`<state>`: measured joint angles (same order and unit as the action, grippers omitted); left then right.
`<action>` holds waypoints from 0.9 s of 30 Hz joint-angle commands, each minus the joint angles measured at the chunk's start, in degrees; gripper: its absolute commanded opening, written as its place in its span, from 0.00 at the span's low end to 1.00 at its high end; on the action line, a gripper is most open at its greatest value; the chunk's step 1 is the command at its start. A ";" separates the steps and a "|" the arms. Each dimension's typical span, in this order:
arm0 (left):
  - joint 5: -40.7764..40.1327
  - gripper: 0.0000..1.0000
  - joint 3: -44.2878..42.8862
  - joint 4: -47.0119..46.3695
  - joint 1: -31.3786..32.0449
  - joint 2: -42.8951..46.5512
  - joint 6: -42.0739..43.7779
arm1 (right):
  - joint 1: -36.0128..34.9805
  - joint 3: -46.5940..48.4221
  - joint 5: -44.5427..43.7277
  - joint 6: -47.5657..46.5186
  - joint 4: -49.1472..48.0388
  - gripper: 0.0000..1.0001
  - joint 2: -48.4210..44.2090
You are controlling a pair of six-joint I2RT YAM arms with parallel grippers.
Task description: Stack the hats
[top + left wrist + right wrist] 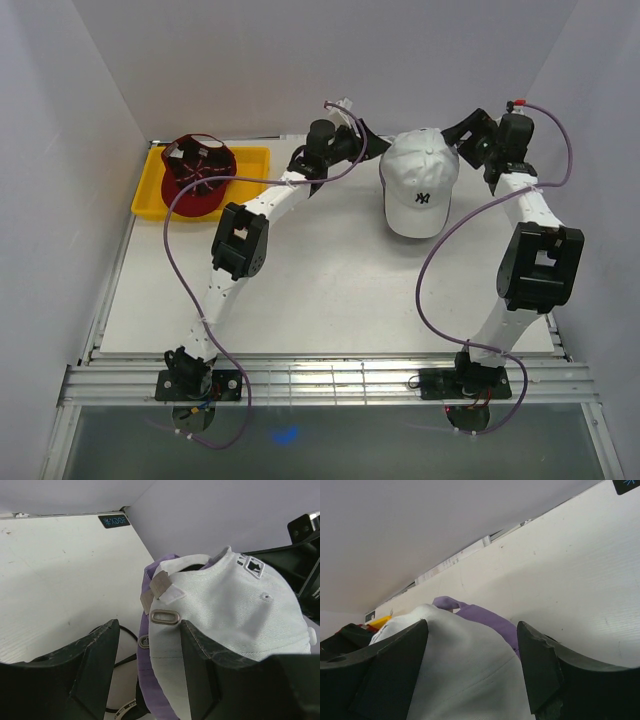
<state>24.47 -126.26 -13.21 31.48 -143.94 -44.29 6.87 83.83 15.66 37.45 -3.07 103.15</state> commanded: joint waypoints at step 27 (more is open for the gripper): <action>-3.64 0.63 7.08 1.08 1.56 4.54 3.24 | -1.69 -14.05 2.18 1.83 -6.25 0.73 2.14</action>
<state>21.45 -121.08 -17.85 32.25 -143.00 -44.49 6.39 72.20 16.23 42.35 -17.98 103.22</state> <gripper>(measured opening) 0.623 0.723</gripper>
